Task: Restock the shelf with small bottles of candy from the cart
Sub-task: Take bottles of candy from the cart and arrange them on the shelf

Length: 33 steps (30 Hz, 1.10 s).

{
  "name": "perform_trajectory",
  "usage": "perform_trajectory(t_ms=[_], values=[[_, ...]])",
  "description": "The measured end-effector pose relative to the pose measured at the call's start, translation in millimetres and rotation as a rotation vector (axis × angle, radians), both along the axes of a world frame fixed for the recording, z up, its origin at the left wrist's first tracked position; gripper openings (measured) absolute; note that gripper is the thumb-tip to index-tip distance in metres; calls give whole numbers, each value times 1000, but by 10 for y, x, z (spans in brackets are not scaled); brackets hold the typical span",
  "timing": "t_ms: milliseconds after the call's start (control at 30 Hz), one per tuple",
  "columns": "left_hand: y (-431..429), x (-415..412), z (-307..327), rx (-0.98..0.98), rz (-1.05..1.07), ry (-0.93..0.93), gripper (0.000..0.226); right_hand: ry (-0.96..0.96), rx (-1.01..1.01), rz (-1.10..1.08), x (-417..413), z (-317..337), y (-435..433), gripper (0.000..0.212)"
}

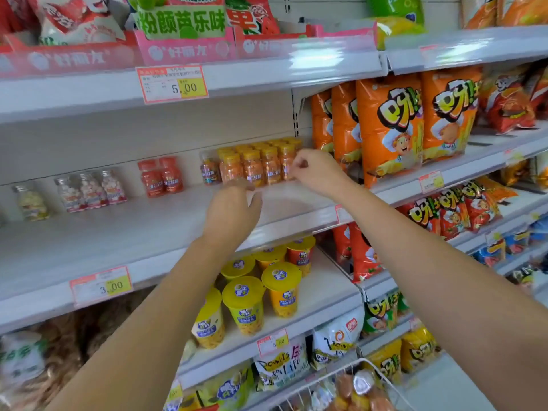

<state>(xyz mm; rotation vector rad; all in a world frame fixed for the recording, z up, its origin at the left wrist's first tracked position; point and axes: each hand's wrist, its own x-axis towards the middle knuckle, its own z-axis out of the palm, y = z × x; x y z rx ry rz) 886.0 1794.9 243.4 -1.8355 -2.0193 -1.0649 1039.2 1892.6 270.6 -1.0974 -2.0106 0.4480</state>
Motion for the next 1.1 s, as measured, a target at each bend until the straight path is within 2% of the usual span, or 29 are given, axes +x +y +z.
perform_trajectory(t_ms=[67, 167, 300, 367, 433, 500, 600, 667, 767, 833, 933, 1033, 1100], values=[[-383, 155, -186, 174, -131, -47, 22, 33, 76, 64, 70, -109, -355, 20], [-859, 254, -621, 79, -222, -15, 34, -46, 105, 162, 205, -454, -822, 21], [-1253, 168, -1438, -188, -216, -113, 41, -253, -102, 273, 411, -1161, -1247, 23], [-1395, 102, -1892, -411, -149, -137, 42, -354, -258, 270, 514, -1653, -1363, 24], [-1559, 60, -2293, -687, -127, -167, 32, -463, -438, 245, 627, -2188, -1472, 25], [-1746, 56, -2620, -865, -115, -202, 24, -556, -604, 209, 727, -2712, -1613, 28], [-1960, 74, -3025, -1012, -43, -189, 45, -585, -778, 241, 764, -3270, -1986, 49], [-2038, 119, -3200, -1042, 31, -201, 44, -560, -874, 363, 704, -3482, -2295, 61], [-2048, 246, -3313, -1032, 107, -294, 37, -607, -901, 505, 550, -3623, -2650, 55], [-2009, 334, -3360, -1081, 142, -237, 47, -588, -866, 490, 435, -3714, -2737, 48], [-1909, 373, -3491, -1174, 150, -75, 60, -537, -920, 379, 275, -3843, -2759, 45], [-1822, 338, -3578, -1199, 159, -60, 62, -636, -1002, 299, 153, -3886, -2718, 58], [-1811, 320, -3511, -1190, 175, -126, 65, -653, -1056, 278, 108, -3873, -2684, 61]])
